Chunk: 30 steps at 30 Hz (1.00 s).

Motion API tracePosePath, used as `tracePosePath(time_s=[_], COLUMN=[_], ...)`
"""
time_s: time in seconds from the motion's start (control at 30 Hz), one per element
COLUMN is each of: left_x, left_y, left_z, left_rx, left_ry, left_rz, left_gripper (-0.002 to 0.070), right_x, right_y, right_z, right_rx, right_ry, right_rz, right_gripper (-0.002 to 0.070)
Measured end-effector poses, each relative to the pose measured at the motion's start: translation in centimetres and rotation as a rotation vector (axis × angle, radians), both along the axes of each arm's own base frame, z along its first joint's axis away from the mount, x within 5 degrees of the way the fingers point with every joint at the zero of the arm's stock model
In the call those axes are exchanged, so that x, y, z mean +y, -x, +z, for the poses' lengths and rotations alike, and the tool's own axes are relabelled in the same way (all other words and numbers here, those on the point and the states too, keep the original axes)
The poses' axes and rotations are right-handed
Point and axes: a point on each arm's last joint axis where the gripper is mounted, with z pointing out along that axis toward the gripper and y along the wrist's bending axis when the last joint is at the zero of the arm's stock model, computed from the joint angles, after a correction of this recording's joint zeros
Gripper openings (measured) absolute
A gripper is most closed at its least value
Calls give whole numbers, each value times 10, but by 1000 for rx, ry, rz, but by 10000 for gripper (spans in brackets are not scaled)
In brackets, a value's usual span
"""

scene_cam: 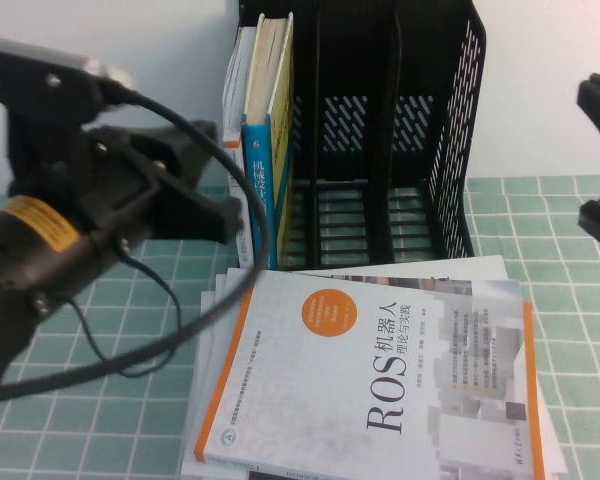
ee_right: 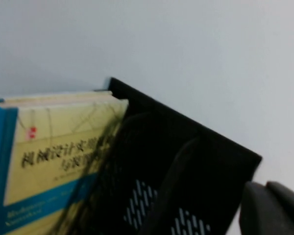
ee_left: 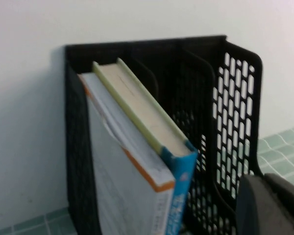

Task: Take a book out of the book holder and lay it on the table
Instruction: Hold the bookshelf

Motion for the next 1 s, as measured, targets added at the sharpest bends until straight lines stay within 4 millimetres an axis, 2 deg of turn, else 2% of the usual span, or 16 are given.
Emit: tracePosePath(time_s=[0.13,0.23,0.33,0.47,0.6,0.77,1.0], left_x=[-26,-35,-36,-24,-22,-32,-38], left_y=[-1,-4,-8,-17,-30,-45,-54], left_z=[-20,-32,-38,-37,-34,-31,-21], left_rx=[59,105,160,229,350,435,411], left_ry=[-82,-100,-53,54,97,81,43], left_rz=[-93,-112,-87,-2,35,18,0], left_gripper=[-3,-3,-3,-3,-3,-3,-3], right_x=[25,43,63,91,112,122,131], right_y=[0,2,3,7,8,0,-12], right_z=[4,-4,-17,-38,-53,-71,-85], right_rx=[31,85,147,201,220,241,239], right_ry=[-73,-110,-95,-33,-69,-115,-73], right_rz=[43,76,128,209,252,220,214], right_gripper=[-2,-2,-2,-2,-2,-2,-2])
